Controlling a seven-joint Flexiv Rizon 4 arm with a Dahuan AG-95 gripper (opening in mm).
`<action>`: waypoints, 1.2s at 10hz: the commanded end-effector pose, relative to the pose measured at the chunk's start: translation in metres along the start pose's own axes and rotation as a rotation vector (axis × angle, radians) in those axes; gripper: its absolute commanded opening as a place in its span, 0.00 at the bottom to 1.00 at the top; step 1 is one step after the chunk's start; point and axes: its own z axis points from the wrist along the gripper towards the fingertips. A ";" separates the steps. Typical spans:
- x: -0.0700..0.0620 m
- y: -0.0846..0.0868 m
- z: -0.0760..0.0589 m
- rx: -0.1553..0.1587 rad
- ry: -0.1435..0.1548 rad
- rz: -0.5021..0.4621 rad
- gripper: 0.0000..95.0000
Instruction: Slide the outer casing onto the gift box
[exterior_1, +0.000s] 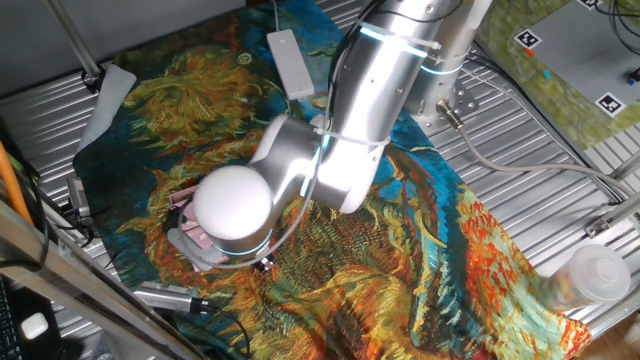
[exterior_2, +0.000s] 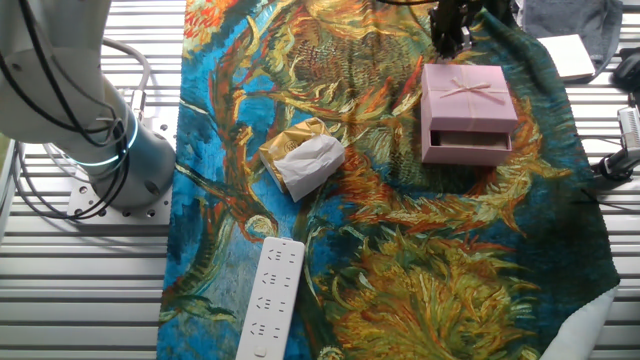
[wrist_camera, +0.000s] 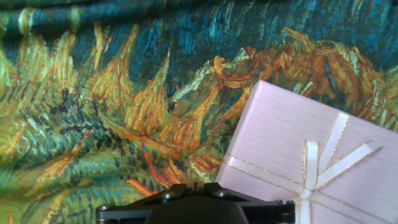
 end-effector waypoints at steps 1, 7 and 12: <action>-0.001 -0.002 -0.005 -0.001 0.005 -0.011 0.00; 0.005 -0.011 -0.008 0.000 0.003 -0.028 0.00; 0.009 -0.028 -0.011 0.003 0.006 -0.065 0.00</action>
